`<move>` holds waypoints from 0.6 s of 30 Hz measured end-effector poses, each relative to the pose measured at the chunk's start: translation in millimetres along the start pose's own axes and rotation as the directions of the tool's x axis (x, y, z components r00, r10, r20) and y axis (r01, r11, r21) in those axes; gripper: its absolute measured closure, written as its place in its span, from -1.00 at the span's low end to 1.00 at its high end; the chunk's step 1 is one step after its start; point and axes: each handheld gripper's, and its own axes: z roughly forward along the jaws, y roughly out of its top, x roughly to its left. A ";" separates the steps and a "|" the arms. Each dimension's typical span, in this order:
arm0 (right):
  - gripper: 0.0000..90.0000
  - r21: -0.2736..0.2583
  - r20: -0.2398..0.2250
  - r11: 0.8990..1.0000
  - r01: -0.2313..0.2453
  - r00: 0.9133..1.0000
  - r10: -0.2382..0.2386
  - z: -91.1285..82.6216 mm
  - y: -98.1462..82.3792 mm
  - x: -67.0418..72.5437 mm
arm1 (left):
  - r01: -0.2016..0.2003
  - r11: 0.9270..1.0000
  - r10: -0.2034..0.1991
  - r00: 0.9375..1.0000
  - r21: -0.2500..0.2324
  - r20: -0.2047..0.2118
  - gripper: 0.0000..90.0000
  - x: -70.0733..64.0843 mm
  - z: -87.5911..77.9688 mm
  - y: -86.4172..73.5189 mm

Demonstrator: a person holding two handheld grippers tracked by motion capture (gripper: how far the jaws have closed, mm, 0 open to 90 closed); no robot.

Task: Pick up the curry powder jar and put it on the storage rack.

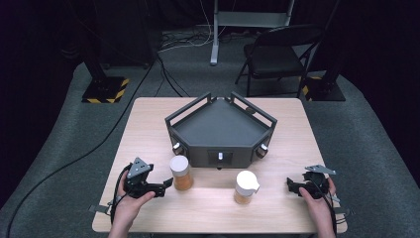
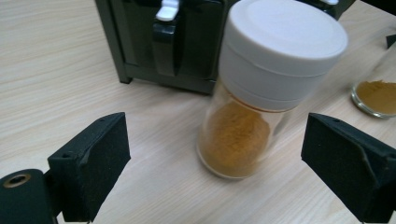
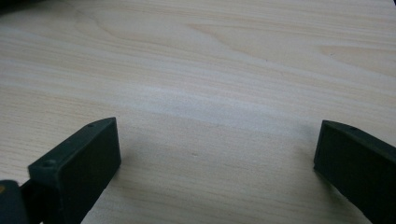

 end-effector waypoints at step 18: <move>-1.00 -0.001 0.000 1.000 0.001 1.000 -0.001 0.0 -0.1 0.0 | -0.044 0.999 0.044 0.997 0.006 0.056 -0.83 -18.9 25.7 8.6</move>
